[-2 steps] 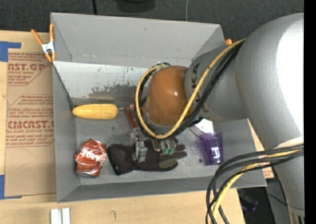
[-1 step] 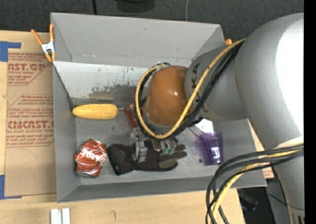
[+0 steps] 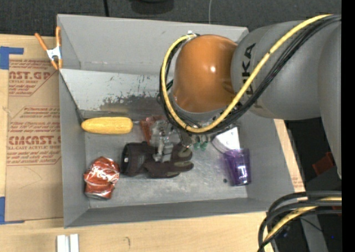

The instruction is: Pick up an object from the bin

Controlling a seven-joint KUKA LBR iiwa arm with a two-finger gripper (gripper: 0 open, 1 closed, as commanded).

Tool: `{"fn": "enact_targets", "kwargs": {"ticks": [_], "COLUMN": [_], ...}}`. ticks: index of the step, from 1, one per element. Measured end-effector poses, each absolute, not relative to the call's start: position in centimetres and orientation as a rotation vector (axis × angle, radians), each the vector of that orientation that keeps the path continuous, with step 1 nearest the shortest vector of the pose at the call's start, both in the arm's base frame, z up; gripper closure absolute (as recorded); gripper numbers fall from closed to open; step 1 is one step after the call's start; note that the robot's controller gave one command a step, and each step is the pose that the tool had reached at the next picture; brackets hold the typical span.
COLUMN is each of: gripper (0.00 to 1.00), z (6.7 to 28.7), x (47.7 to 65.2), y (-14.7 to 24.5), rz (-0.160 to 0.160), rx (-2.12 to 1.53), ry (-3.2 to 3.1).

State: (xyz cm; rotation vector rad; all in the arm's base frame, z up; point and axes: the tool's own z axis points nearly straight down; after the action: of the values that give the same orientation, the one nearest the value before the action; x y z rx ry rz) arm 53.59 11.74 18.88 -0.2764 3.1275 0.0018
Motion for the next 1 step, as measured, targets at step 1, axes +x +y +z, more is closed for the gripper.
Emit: {"fn": "enact_targets", "kwargs": {"ticks": [1], "gripper": [1.00], "z": [18.88], "x": [53.58], "y": [11.77], "rz": [0.003], "rx": [-0.277], "ry": [3.128]}}
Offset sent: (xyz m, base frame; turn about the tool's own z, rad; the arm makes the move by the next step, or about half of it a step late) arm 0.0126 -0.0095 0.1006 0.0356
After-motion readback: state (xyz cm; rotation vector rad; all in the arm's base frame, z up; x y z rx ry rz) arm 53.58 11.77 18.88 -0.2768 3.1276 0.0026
